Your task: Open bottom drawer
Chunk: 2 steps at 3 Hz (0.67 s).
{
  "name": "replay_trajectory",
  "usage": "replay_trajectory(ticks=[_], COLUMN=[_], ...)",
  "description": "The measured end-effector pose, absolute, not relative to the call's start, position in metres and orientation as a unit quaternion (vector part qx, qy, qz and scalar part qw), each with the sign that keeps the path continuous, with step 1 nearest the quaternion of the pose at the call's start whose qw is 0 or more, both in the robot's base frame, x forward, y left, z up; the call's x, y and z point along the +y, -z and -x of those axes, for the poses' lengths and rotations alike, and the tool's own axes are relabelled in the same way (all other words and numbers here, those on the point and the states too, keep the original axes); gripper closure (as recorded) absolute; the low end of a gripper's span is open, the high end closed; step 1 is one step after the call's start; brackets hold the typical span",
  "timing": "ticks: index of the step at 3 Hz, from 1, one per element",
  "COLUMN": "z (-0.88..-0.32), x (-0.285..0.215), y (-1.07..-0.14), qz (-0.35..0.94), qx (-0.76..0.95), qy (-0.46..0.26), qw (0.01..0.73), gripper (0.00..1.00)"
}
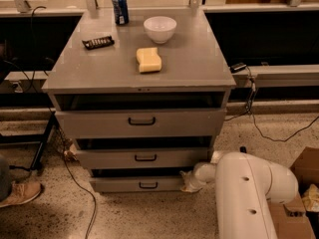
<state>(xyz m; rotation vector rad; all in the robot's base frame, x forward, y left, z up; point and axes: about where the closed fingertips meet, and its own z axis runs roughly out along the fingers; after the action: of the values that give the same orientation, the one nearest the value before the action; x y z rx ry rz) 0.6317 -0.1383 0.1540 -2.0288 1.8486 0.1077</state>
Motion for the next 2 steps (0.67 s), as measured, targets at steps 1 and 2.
replay_trajectory(ticks=[1,2], z=[-0.6316,-0.6315], x=[-0.1383,-0.1383], y=[-0.1579,-0.1579], qz=[0.724,0.724], qx=[0.660,0.660], qy=[-0.039,-0.039], qw=[0.196,0.196], gripper=[1.00,1.00])
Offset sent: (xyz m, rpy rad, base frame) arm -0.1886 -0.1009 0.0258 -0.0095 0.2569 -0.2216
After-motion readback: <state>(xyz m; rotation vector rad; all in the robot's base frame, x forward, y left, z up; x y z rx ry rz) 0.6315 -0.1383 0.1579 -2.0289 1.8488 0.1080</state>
